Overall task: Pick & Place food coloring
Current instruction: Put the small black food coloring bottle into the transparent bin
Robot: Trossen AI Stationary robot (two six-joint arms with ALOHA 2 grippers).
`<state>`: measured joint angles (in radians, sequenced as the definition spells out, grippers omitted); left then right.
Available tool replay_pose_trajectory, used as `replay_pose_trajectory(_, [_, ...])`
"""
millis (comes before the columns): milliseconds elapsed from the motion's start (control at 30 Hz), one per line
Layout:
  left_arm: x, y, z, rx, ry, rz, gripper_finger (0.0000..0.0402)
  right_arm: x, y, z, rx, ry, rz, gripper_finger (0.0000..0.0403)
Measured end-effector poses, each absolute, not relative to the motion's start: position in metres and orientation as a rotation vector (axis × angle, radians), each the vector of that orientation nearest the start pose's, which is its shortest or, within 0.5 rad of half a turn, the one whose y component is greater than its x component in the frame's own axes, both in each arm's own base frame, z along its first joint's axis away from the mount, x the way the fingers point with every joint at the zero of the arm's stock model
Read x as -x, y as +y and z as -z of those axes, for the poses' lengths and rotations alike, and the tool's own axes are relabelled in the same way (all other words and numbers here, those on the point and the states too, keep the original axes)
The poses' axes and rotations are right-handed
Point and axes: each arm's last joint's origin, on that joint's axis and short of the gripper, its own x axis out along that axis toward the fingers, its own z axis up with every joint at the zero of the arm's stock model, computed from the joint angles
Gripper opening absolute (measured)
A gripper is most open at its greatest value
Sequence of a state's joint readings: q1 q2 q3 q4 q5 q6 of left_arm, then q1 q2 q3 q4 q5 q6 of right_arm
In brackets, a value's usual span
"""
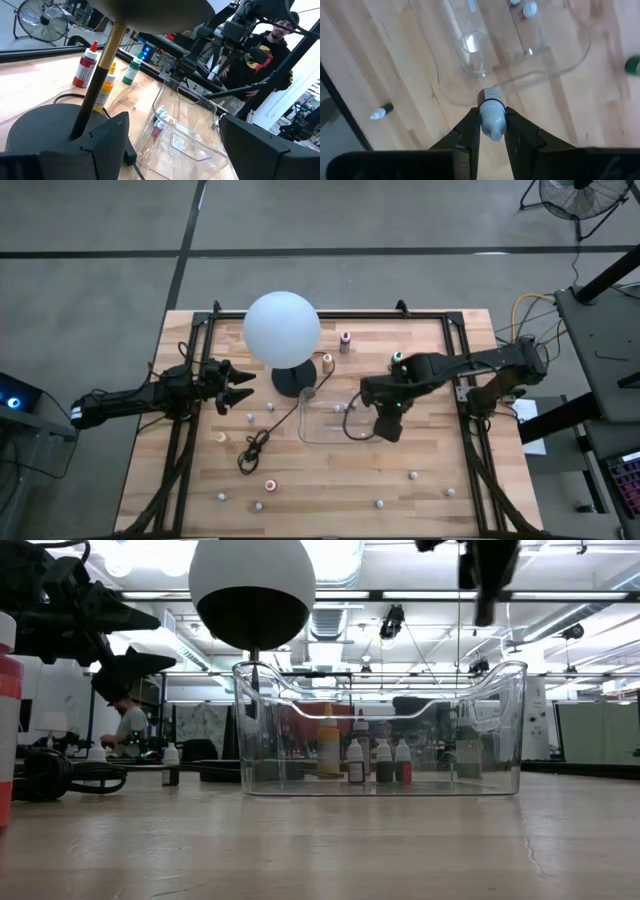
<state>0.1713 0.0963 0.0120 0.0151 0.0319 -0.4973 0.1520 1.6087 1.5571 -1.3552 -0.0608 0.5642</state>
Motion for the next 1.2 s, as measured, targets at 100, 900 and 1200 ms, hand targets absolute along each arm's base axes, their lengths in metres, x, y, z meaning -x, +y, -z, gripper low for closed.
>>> replay_pose_trajectory(100, [-0.102,0.017,-0.161,0.503,0.033,-0.153,0.0279,-0.301,0.039,-0.315,-0.374,1.423,0.211,0.0063])
replay_pose_trajectory(900, [-0.102,0.017,-0.161,0.503,0.033,-0.154,0.0279,-0.356,0.021,-0.252,-0.138,1.503,0.047,0.0063])
replay_pose_trajectory(1200, [-0.102,0.017,-0.161,0.503,0.033,-0.154,0.0279,-0.364,0.013,-0.238,0.059,1.524,-0.057,0.0063])
